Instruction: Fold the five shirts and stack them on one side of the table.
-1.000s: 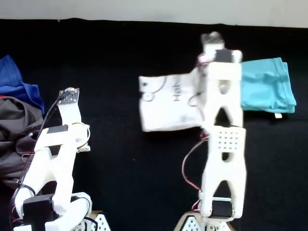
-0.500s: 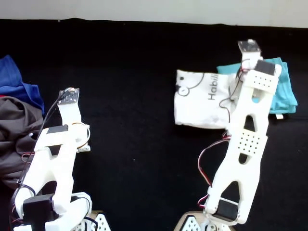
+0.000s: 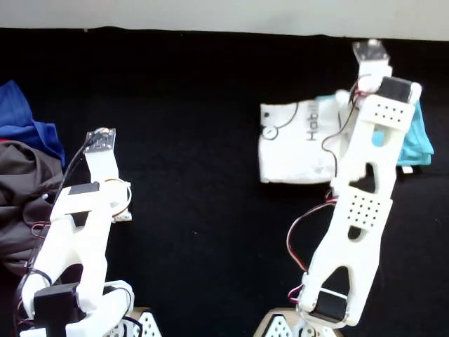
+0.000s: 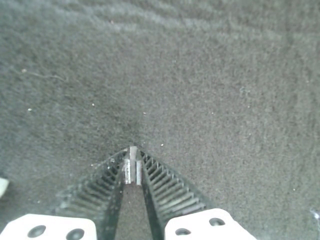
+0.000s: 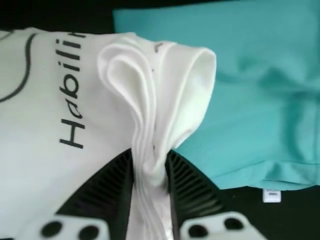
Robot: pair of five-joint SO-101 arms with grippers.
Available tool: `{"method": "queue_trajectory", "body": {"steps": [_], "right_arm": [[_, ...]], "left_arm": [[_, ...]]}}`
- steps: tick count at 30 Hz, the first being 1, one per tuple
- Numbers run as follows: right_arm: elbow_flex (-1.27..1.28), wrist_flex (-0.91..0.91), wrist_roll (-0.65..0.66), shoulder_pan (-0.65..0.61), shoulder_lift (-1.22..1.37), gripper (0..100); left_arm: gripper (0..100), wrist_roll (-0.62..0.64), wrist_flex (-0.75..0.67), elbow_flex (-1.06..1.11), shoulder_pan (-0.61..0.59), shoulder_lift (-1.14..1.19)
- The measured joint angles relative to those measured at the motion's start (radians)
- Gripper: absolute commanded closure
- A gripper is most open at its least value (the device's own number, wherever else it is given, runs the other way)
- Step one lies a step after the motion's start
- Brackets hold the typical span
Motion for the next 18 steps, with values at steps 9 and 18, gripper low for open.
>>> {"method": "queue_trajectory", "body": {"steps": [9,18], "right_arm": [[-0.002,-0.057,0.115,0.011,-0.129,99.2],[0.207,-0.399,0.212,0.149,-0.077,99.2]], "left_arm": [[99,0.0,0.0,0.0,0.0,0.0],[99,0.0,0.0,0.0,0.0,0.0]]}}
